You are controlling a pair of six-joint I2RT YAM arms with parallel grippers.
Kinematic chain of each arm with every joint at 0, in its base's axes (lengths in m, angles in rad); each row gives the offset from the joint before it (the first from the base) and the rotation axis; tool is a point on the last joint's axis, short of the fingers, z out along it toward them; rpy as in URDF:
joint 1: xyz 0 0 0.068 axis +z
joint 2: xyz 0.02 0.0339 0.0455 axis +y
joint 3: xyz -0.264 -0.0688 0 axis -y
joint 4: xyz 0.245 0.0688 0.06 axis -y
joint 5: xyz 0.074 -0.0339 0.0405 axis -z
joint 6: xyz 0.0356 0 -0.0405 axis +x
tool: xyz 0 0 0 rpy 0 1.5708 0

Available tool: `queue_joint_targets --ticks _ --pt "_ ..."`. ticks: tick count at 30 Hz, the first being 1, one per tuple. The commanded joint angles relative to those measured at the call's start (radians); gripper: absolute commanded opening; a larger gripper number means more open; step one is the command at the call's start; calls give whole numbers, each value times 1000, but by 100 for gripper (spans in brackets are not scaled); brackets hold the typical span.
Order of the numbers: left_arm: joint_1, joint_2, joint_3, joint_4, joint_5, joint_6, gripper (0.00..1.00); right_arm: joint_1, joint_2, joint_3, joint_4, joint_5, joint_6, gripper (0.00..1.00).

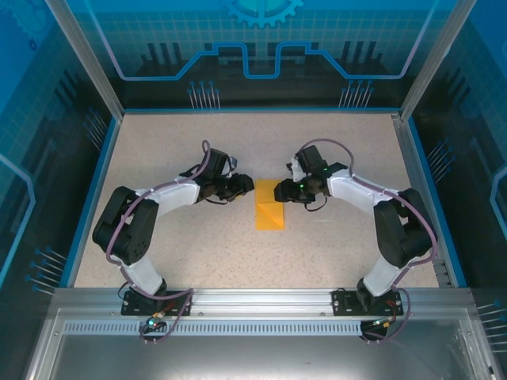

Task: Fold a paper plane with a square sheet of paper (pick it up from the middle)
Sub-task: Fold the triangle a second time at the center of the table, then turn over the paper at the center of the table.

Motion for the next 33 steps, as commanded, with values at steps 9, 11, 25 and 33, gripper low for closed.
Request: queue_joint_targets --ticks 9,11,25,33 --pt "-1 53 -118 217 169 -123 55 -27 143 29 3 -153 -119 44" --pt "-3 53 -122 220 169 -127 55 -26 152 29 15 -180 -123 39" --pt "-32 91 -129 275 223 -138 55 -55 181 4 80 -208 -57 10" --pt "-62 134 -101 288 245 -143 54 -76 165 -30 109 -220 -34 7"
